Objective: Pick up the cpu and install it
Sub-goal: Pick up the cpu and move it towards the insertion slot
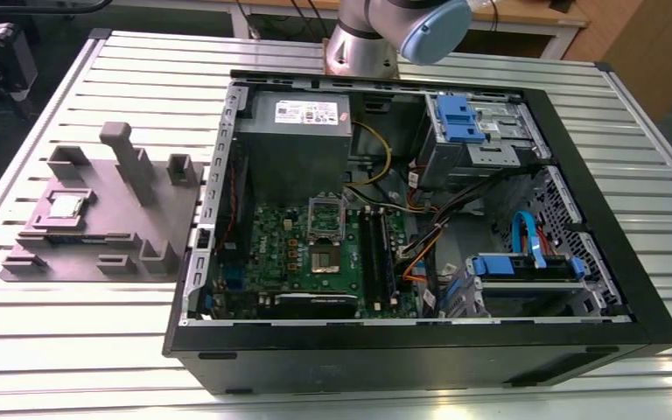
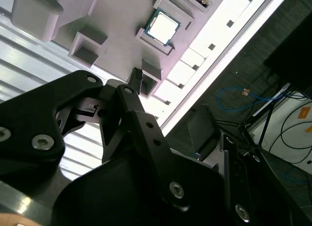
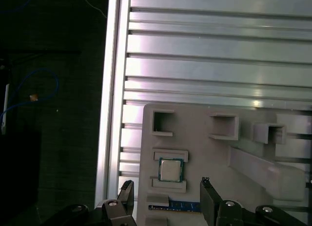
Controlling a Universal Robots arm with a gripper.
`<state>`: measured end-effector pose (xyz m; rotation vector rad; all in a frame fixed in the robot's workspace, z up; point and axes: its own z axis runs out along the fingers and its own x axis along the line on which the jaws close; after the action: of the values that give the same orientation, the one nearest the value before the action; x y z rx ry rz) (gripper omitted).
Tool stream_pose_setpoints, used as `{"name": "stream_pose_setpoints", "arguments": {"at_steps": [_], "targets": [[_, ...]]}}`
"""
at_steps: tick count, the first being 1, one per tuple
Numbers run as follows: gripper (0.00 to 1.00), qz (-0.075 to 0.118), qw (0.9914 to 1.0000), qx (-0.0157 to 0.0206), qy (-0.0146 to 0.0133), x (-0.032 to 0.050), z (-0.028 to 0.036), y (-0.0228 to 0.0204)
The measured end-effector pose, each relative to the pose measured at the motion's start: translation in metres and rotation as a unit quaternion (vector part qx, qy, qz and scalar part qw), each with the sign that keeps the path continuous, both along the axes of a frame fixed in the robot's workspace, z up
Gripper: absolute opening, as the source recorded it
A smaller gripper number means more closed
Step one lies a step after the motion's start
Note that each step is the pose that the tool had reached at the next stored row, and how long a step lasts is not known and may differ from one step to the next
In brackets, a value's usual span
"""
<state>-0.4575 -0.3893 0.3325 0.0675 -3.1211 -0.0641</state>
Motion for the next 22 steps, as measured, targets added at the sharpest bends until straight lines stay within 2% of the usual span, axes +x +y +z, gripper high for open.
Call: {"name": "stream_pose_setpoints", "arguments": {"at_steps": [22], "targets": [[0.65, 0.000, 1.00000, 0.0000, 0.0000, 0.0000, -0.0041, 0.0000]]}}
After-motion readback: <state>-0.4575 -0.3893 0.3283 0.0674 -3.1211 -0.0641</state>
